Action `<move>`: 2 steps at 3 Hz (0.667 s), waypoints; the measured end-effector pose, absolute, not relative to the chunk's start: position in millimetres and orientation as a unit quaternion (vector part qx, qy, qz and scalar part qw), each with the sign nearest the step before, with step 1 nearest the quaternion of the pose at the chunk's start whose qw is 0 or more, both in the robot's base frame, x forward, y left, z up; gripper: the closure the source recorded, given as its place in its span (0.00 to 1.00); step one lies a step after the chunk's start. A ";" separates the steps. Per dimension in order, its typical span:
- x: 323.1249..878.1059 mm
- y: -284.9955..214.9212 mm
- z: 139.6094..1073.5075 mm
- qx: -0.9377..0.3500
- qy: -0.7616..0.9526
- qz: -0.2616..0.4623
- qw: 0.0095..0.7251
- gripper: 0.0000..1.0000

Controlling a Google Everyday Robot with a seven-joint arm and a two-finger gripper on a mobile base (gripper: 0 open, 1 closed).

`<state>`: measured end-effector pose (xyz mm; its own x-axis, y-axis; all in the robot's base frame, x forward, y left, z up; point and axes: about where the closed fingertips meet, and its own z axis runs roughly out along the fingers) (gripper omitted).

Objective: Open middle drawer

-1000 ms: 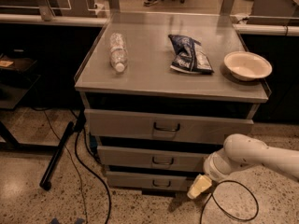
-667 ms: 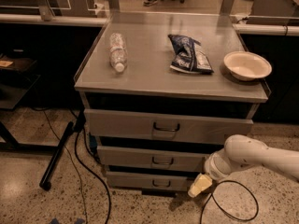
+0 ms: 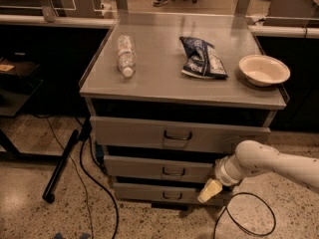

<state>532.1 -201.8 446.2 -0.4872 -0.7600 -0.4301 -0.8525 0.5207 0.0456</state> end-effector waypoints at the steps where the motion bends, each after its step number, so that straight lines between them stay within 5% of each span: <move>1: 534.6 -197.6 437.7 -0.475 0.852 0.130 0.179 0.00; 2: 537.8 -191.4 427.6 -0.480 0.849 0.133 0.174 0.00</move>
Offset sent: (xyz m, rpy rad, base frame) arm 0.0115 0.0150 -0.0277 -0.0034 0.0167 0.0310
